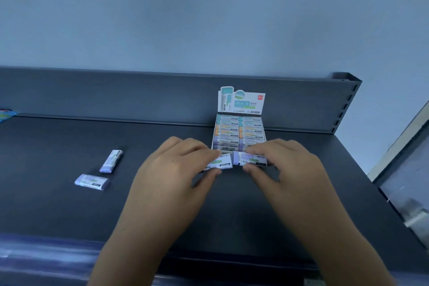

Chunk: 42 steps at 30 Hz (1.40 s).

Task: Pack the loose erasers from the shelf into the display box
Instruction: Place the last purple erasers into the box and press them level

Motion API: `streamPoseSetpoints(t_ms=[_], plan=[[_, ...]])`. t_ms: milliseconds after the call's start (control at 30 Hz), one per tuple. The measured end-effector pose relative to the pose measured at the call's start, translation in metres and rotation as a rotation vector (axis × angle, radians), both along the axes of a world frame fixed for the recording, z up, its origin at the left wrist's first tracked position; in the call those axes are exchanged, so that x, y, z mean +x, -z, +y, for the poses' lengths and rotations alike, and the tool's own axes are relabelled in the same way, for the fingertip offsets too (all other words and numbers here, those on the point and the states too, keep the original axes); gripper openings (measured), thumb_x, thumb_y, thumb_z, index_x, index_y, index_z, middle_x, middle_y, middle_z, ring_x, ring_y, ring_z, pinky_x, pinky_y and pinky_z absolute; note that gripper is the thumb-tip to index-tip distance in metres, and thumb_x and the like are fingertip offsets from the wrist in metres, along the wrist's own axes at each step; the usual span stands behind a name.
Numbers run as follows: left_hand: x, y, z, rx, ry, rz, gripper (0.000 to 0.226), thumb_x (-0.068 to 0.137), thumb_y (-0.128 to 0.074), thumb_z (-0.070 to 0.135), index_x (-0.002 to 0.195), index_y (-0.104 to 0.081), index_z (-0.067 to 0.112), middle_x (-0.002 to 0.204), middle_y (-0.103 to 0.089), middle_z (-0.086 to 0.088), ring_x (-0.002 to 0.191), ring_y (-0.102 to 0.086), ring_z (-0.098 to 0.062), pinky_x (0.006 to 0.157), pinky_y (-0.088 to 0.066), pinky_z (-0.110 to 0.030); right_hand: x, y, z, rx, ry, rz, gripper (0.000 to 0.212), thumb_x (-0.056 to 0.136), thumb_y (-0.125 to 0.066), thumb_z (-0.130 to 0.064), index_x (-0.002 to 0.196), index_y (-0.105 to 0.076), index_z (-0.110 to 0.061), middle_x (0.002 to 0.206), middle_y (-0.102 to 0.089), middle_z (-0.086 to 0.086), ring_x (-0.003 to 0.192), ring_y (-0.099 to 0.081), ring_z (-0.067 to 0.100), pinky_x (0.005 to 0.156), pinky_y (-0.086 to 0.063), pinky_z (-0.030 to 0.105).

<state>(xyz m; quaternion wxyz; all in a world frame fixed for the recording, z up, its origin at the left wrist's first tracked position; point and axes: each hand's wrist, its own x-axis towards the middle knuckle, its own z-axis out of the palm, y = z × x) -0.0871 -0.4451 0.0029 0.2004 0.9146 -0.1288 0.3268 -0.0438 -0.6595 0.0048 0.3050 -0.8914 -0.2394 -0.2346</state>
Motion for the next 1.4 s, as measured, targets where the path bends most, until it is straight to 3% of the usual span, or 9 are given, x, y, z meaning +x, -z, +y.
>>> streamPoseSetpoints(t_ms=[667, 733, 867, 933, 1033, 1133, 1233, 1400], plan=[[0.027, -0.009, -0.006, -0.008, 0.007, 0.048, 0.024, 0.086, -0.064, 0.039, 0.106, -0.075, 0.030, 0.095, -0.064, 0.021, 0.082, -0.055, -0.013, 0.066, -0.053, -0.036, 0.017, -0.016, -0.006, -0.029, -0.016, -0.010, 0.020, 0.084, -0.065, -0.036, 0.099, -0.073, -0.026, 0.094, -0.069, -0.015, 0.089, -0.060, 0.017, 0.074, -0.053, 0.036], [0.030, -0.013, -0.015, -0.016, 0.007, 0.060, 0.023, 0.086, -0.065, 0.037, 0.105, -0.075, 0.031, 0.095, -0.065, 0.021, 0.083, -0.056, -0.013, 0.067, -0.054, -0.036, 0.024, -0.019, -0.016, -0.043, -0.008, -0.011, 0.019, 0.084, -0.065, -0.039, 0.096, -0.073, -0.027, 0.090, -0.069, -0.016, 0.089, -0.057, 0.014, 0.075, -0.051, 0.033], [0.035, -0.019, -0.030, -0.008, 0.026, 0.073, 0.024, 0.086, -0.063, 0.039, 0.105, -0.075, 0.032, 0.099, -0.068, 0.020, 0.087, -0.060, -0.014, 0.069, -0.055, -0.036, 0.032, -0.023, -0.043, -0.061, 0.018, 0.053, 0.012, 0.089, -0.068, -0.046, 0.092, -0.073, -0.035, 0.081, -0.066, -0.023, 0.089, -0.051, 0.005, 0.076, -0.038, 0.014], [0.038, -0.021, -0.032, -0.006, 0.015, 0.076, 0.024, 0.085, -0.063, 0.039, 0.105, -0.075, 0.031, 0.100, -0.069, 0.019, 0.089, -0.062, -0.014, 0.072, -0.056, -0.036, 0.035, -0.025, -0.056, -0.043, 0.020, 0.068, 0.008, 0.086, -0.070, -0.044, 0.092, -0.073, -0.040, 0.081, -0.066, -0.027, 0.089, -0.054, 0.003, 0.075, -0.038, 0.013], [0.037, -0.016, -0.029, 0.005, -0.009, 0.089, 0.027, 0.086, -0.058, 0.044, 0.104, -0.075, 0.031, 0.099, -0.069, 0.019, 0.088, -0.061, -0.014, 0.072, -0.056, -0.036, 0.038, -0.031, -0.069, 0.024, -0.020, 0.114, 0.009, 0.083, -0.075, -0.039, 0.092, -0.074, -0.039, 0.096, -0.064, -0.033, 0.088, -0.059, 0.001, 0.077, -0.048, 0.023], [0.038, -0.010, -0.026, 0.009, -0.048, 0.111, 0.030, 0.086, -0.056, 0.048, 0.102, -0.075, 0.031, 0.096, -0.069, 0.017, 0.084, -0.062, -0.017, 0.069, -0.055, -0.039, 0.049, -0.040, -0.070, -0.027, -0.081, 0.157, 0.014, 0.083, -0.077, -0.035, 0.097, -0.075, -0.037, 0.091, -0.067, -0.031, 0.087, -0.061, 0.000, 0.075, -0.048, 0.021], [0.038, -0.004, -0.022, -0.017, -0.137, 0.166, 0.018, 0.086, -0.070, 0.038, 0.102, -0.077, 0.032, 0.095, -0.070, 0.018, 0.086, -0.063, -0.017, 0.072, -0.056, -0.040, 0.064, -0.044, -0.062, -0.118, -0.117, 0.198, 0.014, 0.084, -0.077, -0.035, 0.098, -0.076, -0.034, 0.086, -0.070, -0.024, 0.082, -0.061, 0.000, 0.072, -0.044, 0.016], [0.037, 0.002, -0.020, -0.022, -0.230, 0.273, 0.021, 0.079, -0.083, 0.026, 0.097, -0.077, 0.035, 0.089, -0.069, 0.018, 0.086, -0.063, -0.017, 0.071, -0.055, -0.040, 0.081, -0.040, -0.041, -0.356, -0.095, 0.157, 0.017, 0.089, -0.066, -0.039, 0.104, -0.072, -0.032, 0.097, -0.071, -0.013, 0.092, -0.061, 0.008, 0.081, -0.051, 0.032]])
